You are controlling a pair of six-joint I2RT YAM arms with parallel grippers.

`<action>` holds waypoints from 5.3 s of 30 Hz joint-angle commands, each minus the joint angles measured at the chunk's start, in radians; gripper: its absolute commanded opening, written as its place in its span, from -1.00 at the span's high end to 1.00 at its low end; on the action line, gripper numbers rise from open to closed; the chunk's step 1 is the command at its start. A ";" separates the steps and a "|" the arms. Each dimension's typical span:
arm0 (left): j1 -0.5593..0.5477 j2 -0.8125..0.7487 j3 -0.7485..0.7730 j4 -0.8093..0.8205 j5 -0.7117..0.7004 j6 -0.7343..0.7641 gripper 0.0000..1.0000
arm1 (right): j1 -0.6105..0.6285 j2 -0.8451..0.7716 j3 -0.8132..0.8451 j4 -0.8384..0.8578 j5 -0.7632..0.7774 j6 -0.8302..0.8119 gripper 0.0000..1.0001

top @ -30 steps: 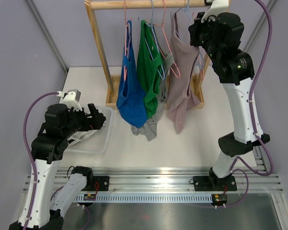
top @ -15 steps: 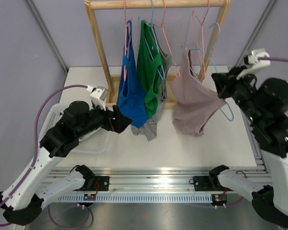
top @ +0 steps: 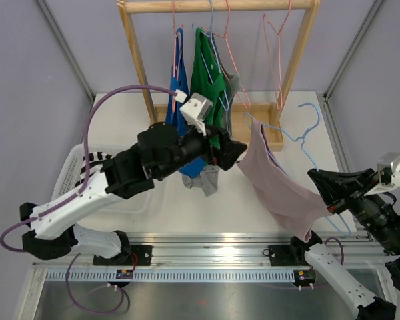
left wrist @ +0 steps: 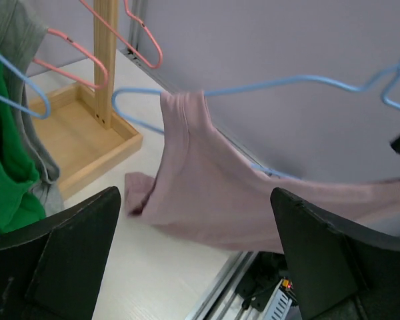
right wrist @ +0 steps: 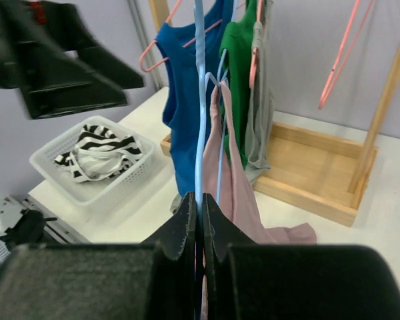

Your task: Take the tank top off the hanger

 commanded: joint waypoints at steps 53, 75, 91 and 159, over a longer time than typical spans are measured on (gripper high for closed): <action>0.152 -0.193 -0.480 0.058 0.434 0.012 1.00 | -0.004 -0.121 -0.647 1.302 -0.055 0.253 1.00; 0.039 -0.320 -0.521 -0.257 -0.014 -0.105 -0.36 | -0.002 0.315 -0.200 0.488 0.280 0.077 1.00; 0.007 -0.392 -0.517 -0.318 -0.043 -0.143 -0.98 | -0.097 1.068 0.650 0.286 0.228 -0.028 1.00; 0.393 -0.196 -0.049 -0.734 -0.774 -0.182 1.00 | -0.183 0.232 -0.017 0.321 -0.071 0.090 -0.99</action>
